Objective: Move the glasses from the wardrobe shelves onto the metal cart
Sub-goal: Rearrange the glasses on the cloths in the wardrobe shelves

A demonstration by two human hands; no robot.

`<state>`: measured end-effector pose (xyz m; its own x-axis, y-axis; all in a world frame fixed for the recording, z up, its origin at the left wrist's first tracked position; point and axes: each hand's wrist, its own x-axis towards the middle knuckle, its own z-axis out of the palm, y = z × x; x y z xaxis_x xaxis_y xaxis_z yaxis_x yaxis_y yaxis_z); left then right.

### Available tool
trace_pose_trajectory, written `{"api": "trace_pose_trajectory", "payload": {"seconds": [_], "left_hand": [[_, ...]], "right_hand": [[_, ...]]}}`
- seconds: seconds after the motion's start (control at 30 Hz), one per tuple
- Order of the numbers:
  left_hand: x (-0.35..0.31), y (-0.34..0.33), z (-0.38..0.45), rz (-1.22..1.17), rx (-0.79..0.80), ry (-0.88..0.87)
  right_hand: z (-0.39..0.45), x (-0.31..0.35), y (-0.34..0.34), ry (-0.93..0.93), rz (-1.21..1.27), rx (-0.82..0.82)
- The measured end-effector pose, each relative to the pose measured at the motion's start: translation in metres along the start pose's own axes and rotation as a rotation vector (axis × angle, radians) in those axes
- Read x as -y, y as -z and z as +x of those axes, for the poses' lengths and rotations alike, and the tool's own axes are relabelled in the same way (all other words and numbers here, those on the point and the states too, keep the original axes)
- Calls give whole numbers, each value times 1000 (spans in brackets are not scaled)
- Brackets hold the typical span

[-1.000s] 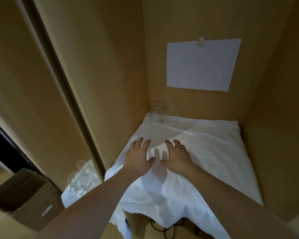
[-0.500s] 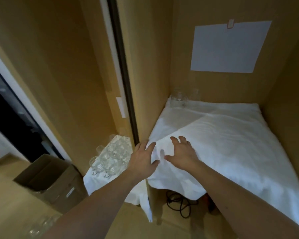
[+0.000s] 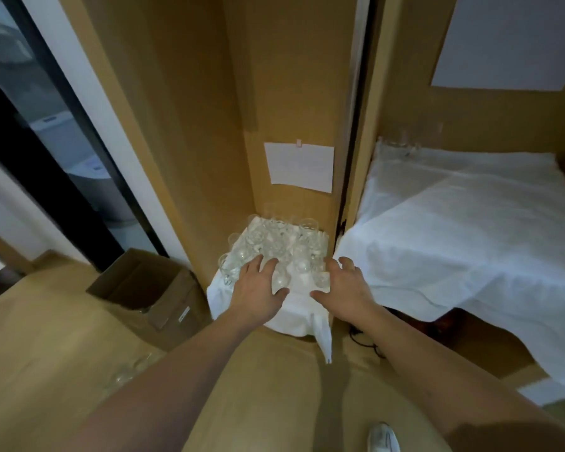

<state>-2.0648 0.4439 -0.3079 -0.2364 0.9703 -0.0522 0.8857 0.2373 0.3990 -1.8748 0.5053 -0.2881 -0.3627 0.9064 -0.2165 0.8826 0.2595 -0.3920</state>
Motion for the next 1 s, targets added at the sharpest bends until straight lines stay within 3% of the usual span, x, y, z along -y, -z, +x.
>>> {"api": "trace_pose_trajectory", "payload": {"seconds": [0.37, 0.73, 1.0], "left_hand": [[86, -12, 2, -136, 1, 225], [164, -14, 77, -114, 87, 420], [180, -26, 133, -113, 147, 468]], "right_hand": [[40, 50, -66, 21, -73, 175], [135, 79, -118, 2, 85, 305], [190, 73, -145, -96, 136, 373]]}}
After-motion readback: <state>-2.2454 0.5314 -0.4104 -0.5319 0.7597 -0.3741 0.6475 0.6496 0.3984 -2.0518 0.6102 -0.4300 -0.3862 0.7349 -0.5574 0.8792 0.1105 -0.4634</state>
